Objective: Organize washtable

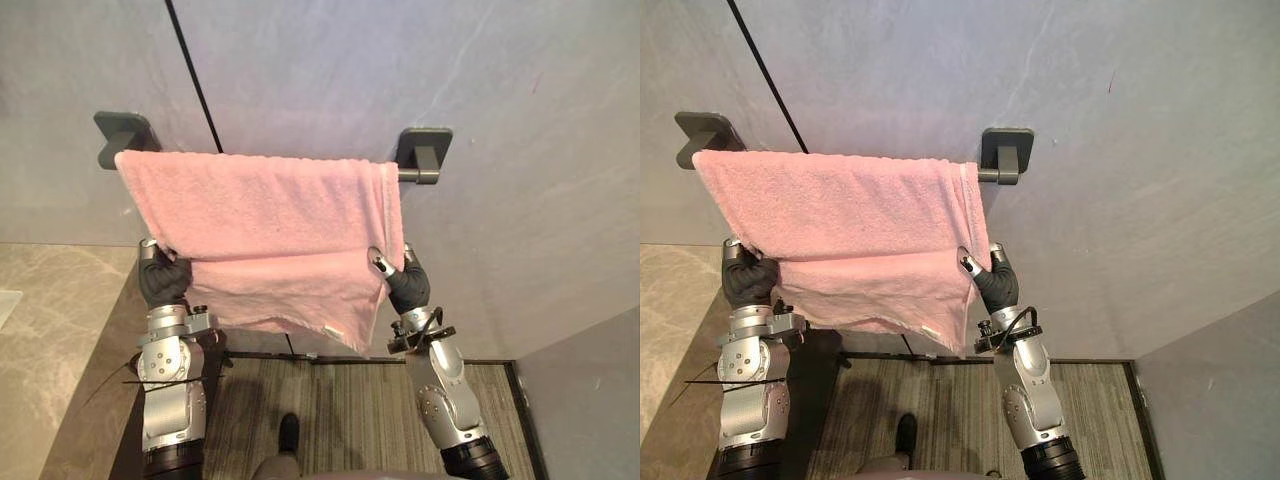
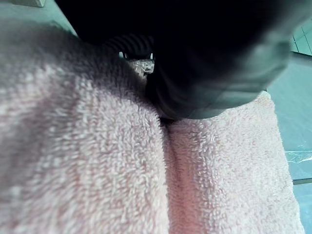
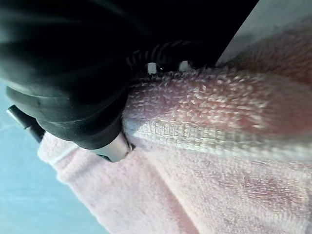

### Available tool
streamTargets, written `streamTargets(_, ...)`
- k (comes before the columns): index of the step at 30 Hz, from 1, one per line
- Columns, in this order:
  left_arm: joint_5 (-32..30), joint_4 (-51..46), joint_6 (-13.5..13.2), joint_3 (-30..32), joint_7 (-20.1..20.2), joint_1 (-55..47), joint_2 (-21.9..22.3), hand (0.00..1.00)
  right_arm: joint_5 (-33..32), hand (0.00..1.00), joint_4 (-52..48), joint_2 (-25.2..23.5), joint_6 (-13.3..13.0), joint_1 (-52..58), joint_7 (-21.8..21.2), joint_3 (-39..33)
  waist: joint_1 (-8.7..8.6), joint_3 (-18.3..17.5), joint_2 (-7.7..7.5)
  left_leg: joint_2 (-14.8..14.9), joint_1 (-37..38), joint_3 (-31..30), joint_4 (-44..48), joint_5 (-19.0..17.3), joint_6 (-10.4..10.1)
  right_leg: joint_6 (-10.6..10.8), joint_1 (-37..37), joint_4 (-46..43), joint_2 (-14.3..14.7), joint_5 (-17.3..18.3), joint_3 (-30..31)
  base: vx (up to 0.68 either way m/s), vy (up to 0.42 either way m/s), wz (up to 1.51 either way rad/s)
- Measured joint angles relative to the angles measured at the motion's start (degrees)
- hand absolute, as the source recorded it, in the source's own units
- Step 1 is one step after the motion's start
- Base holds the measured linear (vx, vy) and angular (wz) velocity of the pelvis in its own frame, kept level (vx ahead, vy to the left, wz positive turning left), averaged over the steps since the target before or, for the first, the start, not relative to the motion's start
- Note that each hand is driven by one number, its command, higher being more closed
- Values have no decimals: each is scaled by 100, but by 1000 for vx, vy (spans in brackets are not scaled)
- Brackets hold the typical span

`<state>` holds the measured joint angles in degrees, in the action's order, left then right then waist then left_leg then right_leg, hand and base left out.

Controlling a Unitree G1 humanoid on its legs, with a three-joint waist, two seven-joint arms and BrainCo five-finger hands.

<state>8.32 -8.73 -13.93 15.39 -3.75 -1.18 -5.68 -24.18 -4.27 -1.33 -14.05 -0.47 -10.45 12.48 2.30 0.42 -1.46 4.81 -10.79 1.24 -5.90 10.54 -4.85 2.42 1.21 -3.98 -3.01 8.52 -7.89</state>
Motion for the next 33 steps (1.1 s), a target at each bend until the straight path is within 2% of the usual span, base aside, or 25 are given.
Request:
streamTargets(4,-4,1,0,1,0,1,39,100,8,100,2,-50,55,-1,0,-56,0,0,0,0,8,1,0,0,0,0,-10,0,0,0,0,0,0,0)
streamTargets(5,-4,2,0,1,0,2,57,0,9,100,7,-52,70,-2,0,-68,0,0,0,-1,16,2,0,0,0,0,-19,0,-1,0,0,0,0,0)
streamTargets(6,-4,9,1,1,0,2,61,0,9,0,8,-53,80,-2,0,-71,-1,0,0,-1,25,3,0,0,0,0,-28,1,-2,0,1,0,0,0)
streamTargets(18,-2,273,232,458,-42,-571,103,0,0,0,277,137,90,457,179,-835,14,-16,-20,3,85,5,-1,1,0,1,-93,12,3,-2,-6,0,0,0)
streamTargets(26,-5,368,244,427,1,-822,104,0,4,0,443,278,196,1021,198,-863,-9,-34,-15,16,98,26,0,1,0,-2,-90,12,10,-11,21,0,0,-1)
streamTargets(33,-190,1191,405,233,265,-1511,285,0,243,0,1136,305,331,1491,146,-782,5,-153,16,53,119,57,1,-12,-17,-5,-85,13,16,-24,75,0,0,-2)
